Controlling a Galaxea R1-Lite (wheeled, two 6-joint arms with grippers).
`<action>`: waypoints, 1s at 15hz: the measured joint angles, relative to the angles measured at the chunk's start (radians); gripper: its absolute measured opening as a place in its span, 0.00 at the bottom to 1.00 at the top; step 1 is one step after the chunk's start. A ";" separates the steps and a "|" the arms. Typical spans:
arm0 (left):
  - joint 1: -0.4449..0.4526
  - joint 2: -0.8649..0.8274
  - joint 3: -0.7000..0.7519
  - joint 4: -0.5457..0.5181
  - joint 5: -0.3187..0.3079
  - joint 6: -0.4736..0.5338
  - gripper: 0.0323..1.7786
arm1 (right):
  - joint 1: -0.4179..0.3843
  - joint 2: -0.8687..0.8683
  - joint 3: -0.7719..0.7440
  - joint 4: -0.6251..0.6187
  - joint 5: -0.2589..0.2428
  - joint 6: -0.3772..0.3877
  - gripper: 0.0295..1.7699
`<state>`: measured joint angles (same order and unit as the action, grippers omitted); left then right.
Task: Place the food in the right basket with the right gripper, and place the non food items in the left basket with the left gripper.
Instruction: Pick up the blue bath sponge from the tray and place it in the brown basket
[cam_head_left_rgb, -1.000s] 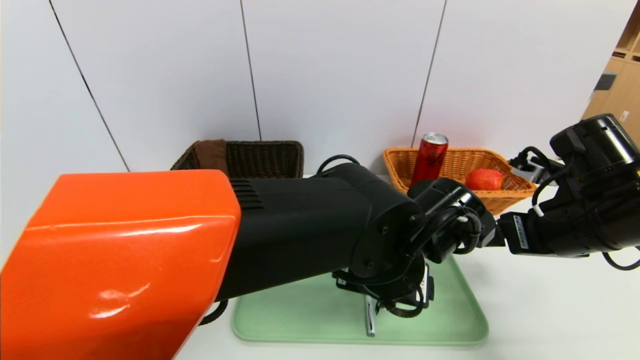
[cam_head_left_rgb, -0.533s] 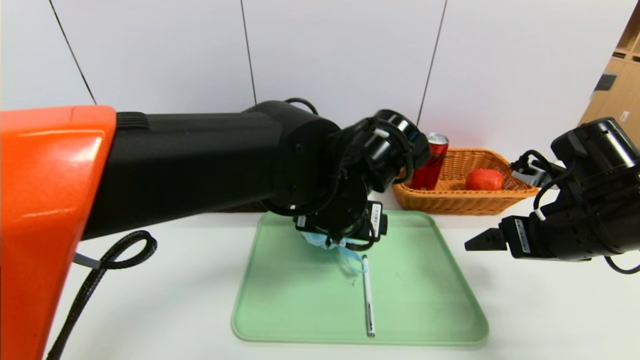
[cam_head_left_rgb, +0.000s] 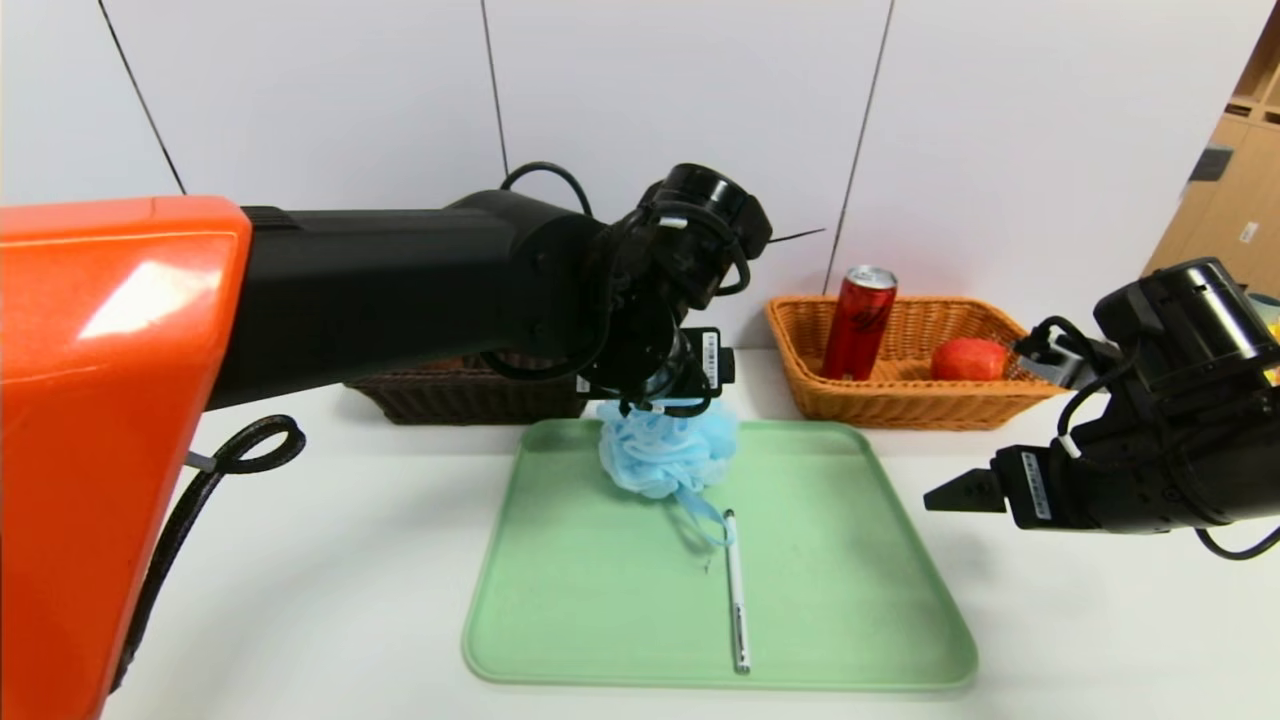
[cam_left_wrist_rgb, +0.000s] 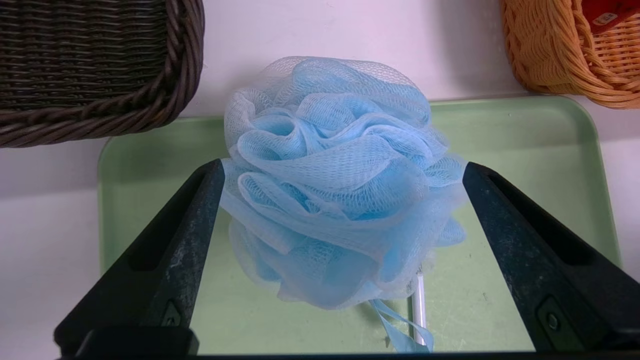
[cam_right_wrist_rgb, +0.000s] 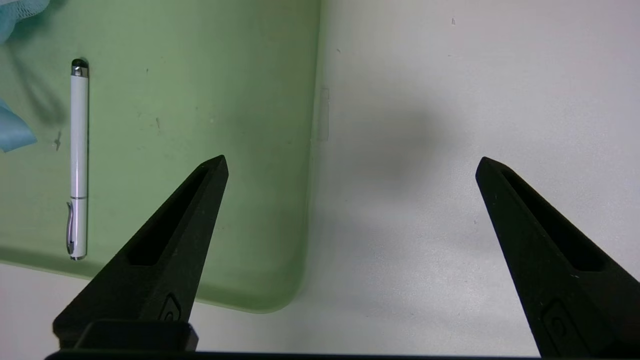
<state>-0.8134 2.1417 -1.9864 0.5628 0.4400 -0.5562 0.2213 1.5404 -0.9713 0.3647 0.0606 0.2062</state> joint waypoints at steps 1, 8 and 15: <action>0.001 0.009 0.000 -0.005 -0.011 0.000 0.95 | 0.000 0.000 0.003 -0.001 0.000 0.000 0.97; 0.008 0.042 0.000 -0.003 -0.042 -0.003 0.95 | 0.000 -0.001 0.009 0.000 -0.001 0.000 0.97; 0.026 0.096 0.000 -0.020 -0.067 -0.008 0.95 | 0.000 -0.019 0.016 -0.002 -0.006 -0.002 0.97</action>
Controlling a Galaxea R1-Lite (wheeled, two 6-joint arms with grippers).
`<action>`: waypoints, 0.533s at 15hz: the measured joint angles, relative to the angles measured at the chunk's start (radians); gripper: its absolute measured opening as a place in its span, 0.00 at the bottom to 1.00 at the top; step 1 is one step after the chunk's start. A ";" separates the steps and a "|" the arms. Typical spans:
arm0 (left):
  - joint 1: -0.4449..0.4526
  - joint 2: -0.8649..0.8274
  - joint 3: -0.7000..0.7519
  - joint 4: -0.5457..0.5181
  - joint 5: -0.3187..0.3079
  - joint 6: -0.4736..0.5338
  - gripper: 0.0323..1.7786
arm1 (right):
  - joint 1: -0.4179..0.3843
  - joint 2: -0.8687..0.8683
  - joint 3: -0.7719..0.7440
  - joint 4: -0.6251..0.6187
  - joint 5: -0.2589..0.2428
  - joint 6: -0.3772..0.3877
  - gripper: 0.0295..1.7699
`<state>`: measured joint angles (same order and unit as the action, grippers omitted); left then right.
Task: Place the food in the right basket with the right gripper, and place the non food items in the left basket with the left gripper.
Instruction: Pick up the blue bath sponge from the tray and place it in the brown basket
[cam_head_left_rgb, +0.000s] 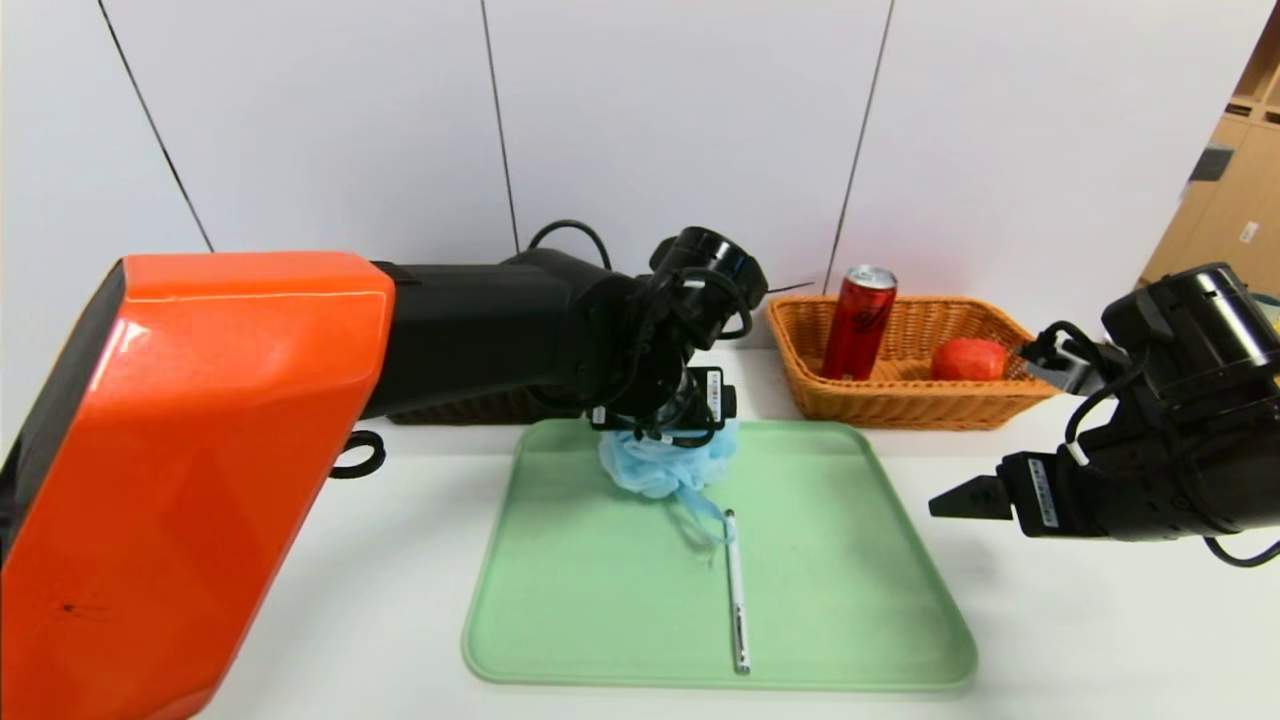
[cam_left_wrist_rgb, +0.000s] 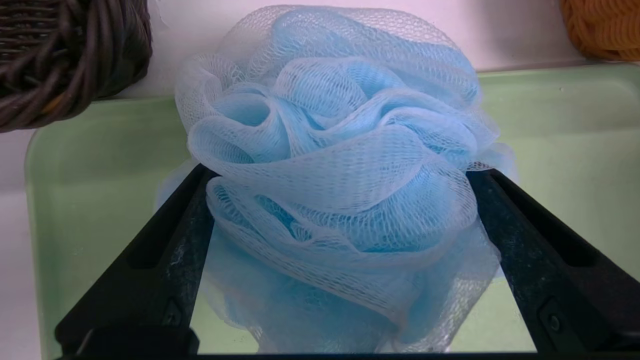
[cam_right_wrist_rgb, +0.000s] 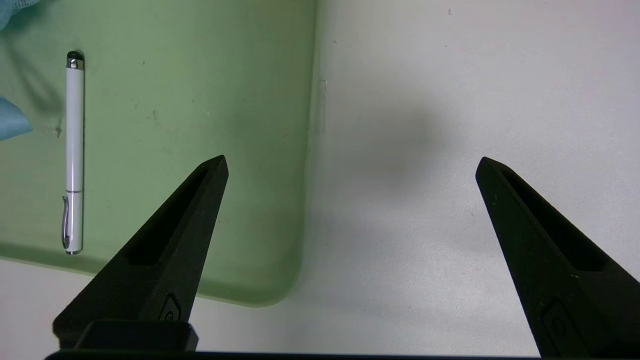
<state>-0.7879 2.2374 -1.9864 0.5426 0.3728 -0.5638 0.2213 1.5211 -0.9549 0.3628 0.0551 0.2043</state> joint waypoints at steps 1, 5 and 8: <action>0.004 0.008 0.000 -0.003 -0.001 0.000 0.95 | 0.000 -0.003 0.000 0.000 0.002 0.000 0.97; 0.007 0.029 0.000 -0.011 -0.011 -0.001 0.95 | 0.001 -0.012 0.025 -0.142 -0.004 -0.006 0.97; 0.007 0.040 0.000 -0.011 -0.016 -0.002 0.95 | 0.000 -0.021 0.105 -0.358 -0.014 -0.073 0.97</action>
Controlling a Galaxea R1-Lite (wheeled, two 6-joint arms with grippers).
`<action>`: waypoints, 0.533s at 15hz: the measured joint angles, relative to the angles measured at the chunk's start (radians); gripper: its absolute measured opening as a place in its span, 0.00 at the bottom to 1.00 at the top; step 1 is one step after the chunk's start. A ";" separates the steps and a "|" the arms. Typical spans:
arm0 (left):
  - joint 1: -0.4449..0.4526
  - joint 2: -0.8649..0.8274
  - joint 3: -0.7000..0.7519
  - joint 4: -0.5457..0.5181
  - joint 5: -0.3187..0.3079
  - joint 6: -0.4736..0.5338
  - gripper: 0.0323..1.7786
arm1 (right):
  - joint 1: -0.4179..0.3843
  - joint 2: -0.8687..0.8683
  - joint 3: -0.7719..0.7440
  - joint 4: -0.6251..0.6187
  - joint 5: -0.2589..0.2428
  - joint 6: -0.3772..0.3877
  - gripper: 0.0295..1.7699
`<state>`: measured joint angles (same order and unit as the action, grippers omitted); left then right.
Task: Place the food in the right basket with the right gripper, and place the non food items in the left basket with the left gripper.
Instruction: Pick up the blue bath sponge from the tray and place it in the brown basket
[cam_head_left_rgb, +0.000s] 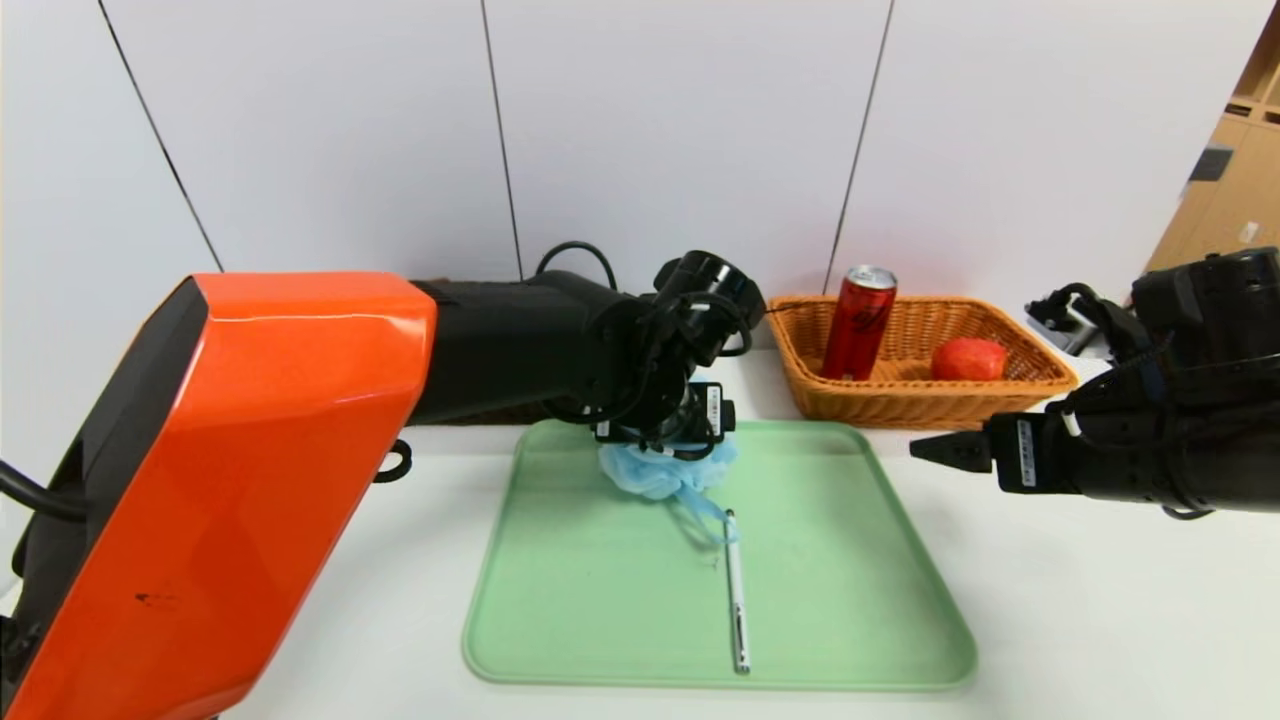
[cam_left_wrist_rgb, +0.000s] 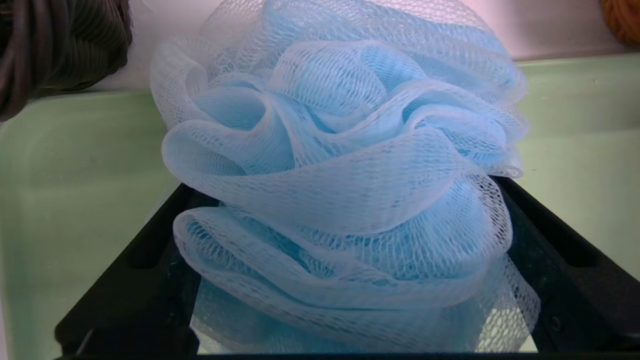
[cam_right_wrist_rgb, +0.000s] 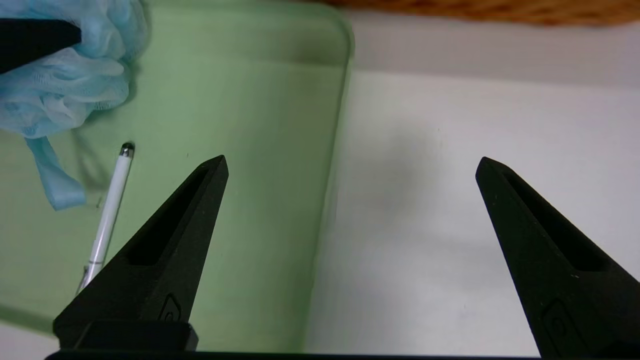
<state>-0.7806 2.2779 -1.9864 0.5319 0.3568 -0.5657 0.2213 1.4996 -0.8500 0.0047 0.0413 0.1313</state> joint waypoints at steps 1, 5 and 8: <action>0.000 0.003 0.000 0.000 -0.001 0.000 0.95 | 0.000 -0.002 0.017 -0.035 -0.004 -0.020 0.97; 0.002 0.010 0.000 0.001 -0.022 -0.012 0.80 | -0.001 -0.007 0.034 -0.044 -0.005 -0.024 0.97; 0.003 0.011 0.000 0.003 -0.034 -0.021 0.57 | -0.001 -0.015 0.037 -0.042 -0.005 -0.025 0.97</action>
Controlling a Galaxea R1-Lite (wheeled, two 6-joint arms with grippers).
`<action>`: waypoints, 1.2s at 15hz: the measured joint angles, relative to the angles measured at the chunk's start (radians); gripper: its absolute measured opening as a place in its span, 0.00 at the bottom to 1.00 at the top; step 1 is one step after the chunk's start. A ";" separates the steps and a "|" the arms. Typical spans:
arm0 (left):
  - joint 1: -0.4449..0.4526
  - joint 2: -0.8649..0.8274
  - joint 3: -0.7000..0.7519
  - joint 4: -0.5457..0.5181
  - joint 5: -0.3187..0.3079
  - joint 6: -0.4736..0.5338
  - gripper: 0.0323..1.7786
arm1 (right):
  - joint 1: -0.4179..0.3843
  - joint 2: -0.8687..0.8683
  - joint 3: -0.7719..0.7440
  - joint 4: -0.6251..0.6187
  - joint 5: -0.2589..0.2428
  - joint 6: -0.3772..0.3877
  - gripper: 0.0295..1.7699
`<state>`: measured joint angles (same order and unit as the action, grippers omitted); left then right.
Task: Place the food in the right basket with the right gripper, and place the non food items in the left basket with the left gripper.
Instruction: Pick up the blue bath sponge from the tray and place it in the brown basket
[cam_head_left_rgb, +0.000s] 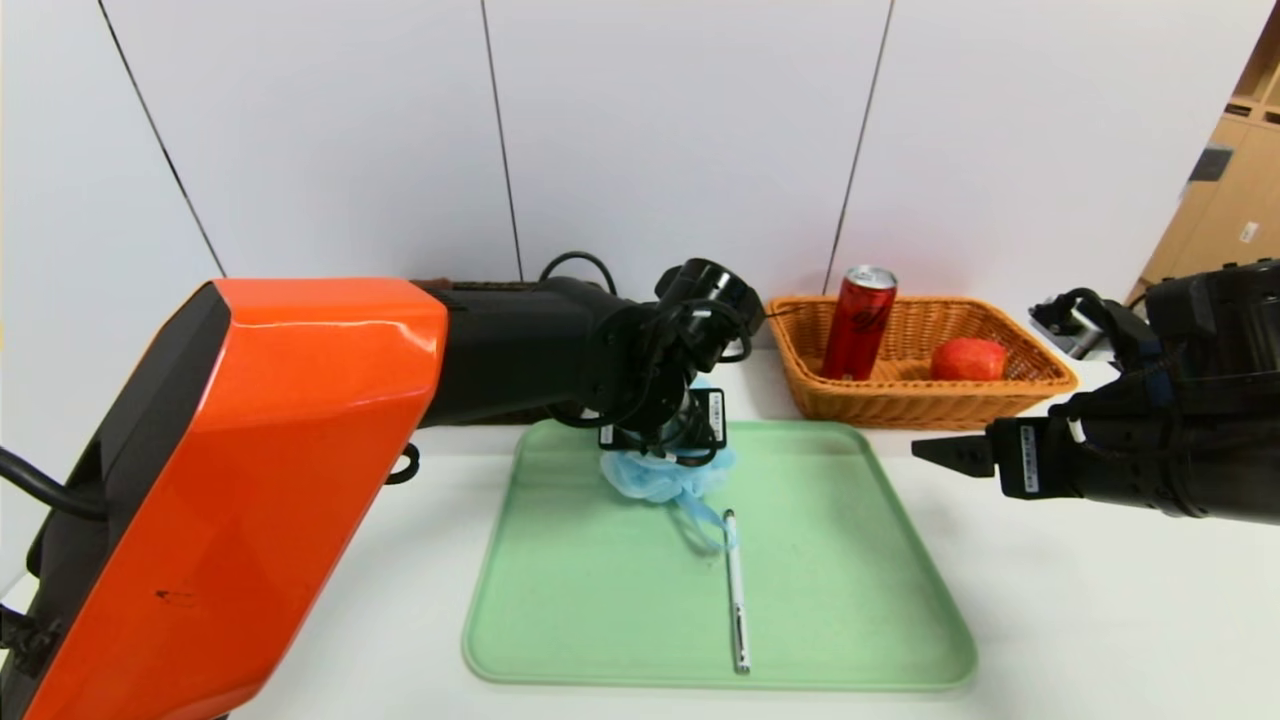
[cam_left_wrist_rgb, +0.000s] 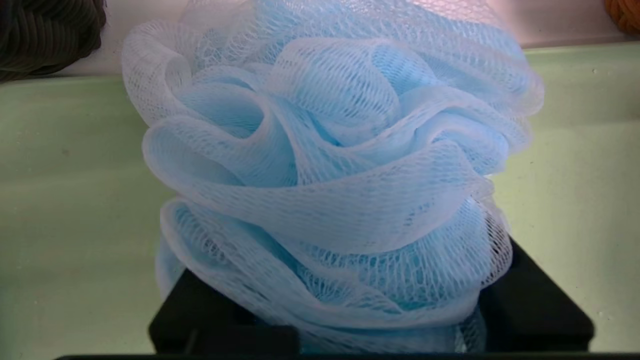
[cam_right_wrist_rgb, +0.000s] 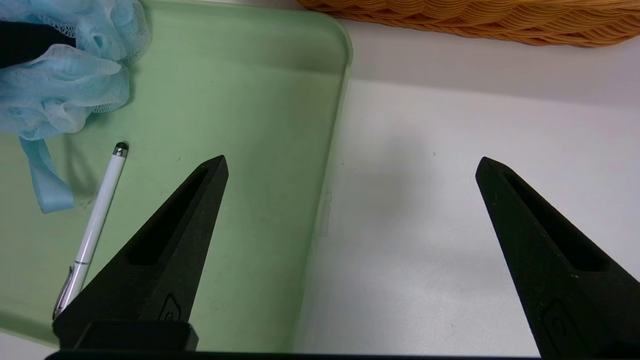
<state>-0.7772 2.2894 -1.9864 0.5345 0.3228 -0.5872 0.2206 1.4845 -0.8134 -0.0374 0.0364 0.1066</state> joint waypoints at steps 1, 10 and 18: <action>0.000 0.000 0.000 0.001 -0.001 -0.001 0.51 | 0.000 -0.002 0.000 0.001 0.000 0.001 0.97; -0.001 -0.097 0.001 0.067 -0.096 -0.015 0.31 | -0.002 -0.037 0.021 0.010 0.001 0.005 0.97; 0.066 -0.357 0.001 -0.046 -0.181 0.054 0.31 | -0.006 -0.045 0.040 0.010 0.002 0.007 0.97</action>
<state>-0.7109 1.9319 -1.9853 0.4883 0.1413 -0.5330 0.2145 1.4398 -0.7734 -0.0274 0.0385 0.1140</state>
